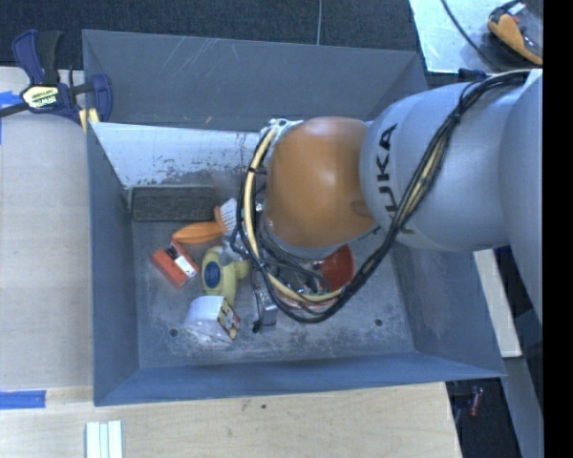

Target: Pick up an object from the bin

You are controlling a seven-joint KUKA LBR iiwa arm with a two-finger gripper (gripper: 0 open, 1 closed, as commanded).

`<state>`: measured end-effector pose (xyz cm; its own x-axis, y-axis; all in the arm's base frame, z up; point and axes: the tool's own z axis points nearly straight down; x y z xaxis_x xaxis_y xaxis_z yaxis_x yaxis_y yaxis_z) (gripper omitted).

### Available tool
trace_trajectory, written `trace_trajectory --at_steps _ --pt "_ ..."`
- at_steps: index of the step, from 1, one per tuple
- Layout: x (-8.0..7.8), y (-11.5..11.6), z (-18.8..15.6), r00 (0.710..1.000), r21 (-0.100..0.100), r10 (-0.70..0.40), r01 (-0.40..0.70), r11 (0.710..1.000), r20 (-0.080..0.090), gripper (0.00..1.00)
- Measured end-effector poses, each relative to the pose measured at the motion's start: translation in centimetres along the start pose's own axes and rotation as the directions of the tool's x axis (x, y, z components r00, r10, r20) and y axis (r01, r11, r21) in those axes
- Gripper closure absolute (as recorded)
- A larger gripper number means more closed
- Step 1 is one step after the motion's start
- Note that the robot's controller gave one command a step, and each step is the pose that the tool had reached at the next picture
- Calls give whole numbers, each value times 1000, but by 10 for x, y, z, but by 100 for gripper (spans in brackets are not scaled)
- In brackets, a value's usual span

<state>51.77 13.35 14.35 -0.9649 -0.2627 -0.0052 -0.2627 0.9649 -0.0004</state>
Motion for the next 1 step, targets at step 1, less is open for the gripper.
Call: trace_trajectory --at_steps 1 --pt "-37 24 72 891 5 -453 453 891 13 0"
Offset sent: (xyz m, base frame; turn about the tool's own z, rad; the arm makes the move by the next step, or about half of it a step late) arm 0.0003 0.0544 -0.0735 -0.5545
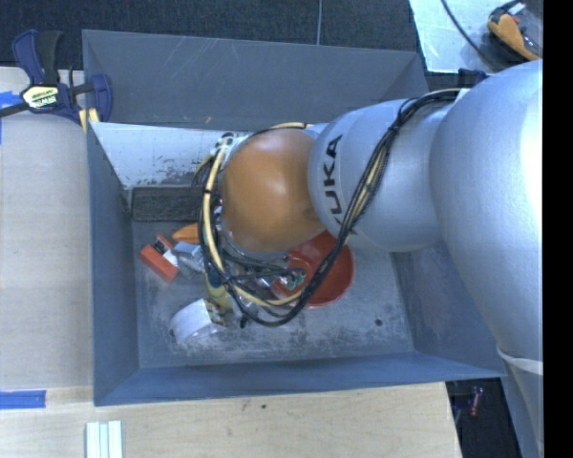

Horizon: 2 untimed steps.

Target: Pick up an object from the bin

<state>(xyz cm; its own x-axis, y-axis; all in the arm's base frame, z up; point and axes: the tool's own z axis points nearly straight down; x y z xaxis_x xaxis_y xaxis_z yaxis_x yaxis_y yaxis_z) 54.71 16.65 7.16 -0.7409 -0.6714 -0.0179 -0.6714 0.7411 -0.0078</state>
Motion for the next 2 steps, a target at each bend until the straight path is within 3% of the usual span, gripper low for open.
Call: trace_trajectory --at_steps 1,2 --pt "6 35 1 997 -5 -80 80 997 -9 0" --pt "7 51 -29 990 2 -140 140 990 3 0"
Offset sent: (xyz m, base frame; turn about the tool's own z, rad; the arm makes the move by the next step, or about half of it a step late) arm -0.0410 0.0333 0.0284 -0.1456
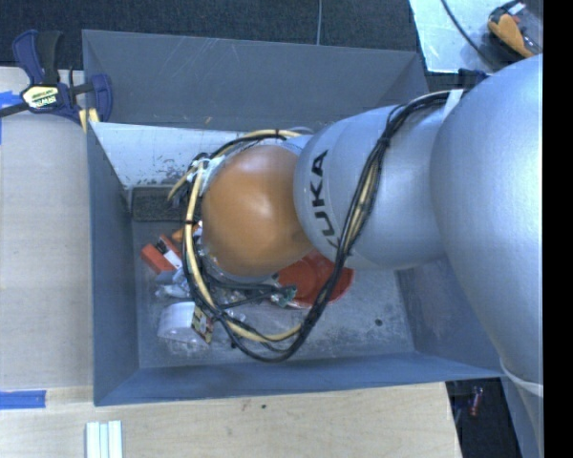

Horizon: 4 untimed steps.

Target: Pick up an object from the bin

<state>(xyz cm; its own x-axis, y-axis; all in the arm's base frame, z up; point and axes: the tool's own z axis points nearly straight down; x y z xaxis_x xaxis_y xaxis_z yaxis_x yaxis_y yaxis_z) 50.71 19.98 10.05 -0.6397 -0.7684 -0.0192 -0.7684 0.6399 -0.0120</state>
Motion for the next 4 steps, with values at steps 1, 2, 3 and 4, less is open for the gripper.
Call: trace_trajectory --at_steps 1,2,3,4 --pt "2 -14 26 999 -7 53 -53 999 -13 100" --pt "2 -14 26 998 -7 53 -54 999 -13 100" --pt "3 -14 26 998 -7 55 -55 998 -13 100" --pt "3 -14 18 998 -7 56 -56 998 -12 100"
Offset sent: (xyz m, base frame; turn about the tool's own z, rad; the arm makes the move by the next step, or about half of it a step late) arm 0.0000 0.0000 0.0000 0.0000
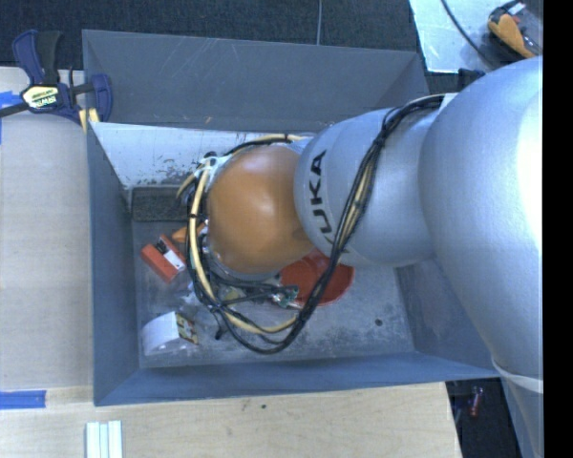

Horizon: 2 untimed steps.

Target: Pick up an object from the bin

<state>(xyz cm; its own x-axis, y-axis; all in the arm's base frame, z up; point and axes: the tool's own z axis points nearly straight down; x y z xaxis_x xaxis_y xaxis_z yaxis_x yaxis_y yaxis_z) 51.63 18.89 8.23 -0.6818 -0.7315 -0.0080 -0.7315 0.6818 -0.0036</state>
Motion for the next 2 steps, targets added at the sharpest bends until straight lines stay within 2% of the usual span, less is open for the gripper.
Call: trace_trajectory --at_steps 1,2 --pt "-1 0 -17 1000 1 2 -2 1000 3 100" --pt "1 1 -49 1000 -3 2 -3 1000 -4 100"
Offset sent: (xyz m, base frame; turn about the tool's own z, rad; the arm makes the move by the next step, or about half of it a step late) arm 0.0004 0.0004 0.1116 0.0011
